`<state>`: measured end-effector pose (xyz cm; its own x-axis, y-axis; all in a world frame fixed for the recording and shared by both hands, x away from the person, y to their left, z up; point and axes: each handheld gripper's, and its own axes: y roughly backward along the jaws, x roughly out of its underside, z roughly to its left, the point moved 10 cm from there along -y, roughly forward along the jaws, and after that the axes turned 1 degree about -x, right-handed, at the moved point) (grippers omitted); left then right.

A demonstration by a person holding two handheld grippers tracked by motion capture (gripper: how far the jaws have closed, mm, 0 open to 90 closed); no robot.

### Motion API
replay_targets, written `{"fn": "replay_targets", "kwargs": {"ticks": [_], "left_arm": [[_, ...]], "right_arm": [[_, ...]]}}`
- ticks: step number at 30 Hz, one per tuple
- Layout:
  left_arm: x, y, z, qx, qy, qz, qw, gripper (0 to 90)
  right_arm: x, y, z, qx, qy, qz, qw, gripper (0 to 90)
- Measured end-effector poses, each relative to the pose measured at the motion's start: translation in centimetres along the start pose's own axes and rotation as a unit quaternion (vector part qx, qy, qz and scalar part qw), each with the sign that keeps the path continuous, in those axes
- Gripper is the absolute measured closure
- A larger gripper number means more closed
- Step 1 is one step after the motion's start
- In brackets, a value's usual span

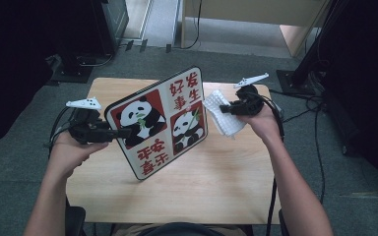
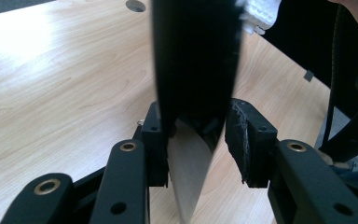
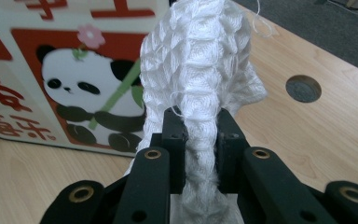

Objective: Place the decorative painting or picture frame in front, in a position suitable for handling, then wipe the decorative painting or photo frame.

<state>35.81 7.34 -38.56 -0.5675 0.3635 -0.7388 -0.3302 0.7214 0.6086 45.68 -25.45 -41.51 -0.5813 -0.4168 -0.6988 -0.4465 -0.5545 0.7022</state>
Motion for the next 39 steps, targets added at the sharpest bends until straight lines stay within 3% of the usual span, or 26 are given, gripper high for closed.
{"fn": "replay_targets", "kwargs": {"ticks": [7,16,22,39], "left_arm": [[-0.1,-0.3,-0.1,0.0,0.003,-0.007,1.0,62.8],[-0.2,-0.5,0.1,0.0,0.007,-0.018,0.9998,65.5],[-0.3,-0.8,0.1,0.007,0.01,-0.023,0.9997,66.6],[-0.4,-0.8,0.4,0.009,0.016,-0.023,0.9995,77.3]], "right_arm": [[-2.0,0.9,0.4,-0.007,-0.013,-0.001,0.9999,78.7],[-3.9,1.8,0.1,0.002,-0.013,0.001,0.9999,78.5],[-6.3,2.7,0.0,0.011,-0.003,-0.007,0.9999,78.3],[-12.2,5.2,1.4,0.028,0.028,-0.017,0.9991,78.5]]}}
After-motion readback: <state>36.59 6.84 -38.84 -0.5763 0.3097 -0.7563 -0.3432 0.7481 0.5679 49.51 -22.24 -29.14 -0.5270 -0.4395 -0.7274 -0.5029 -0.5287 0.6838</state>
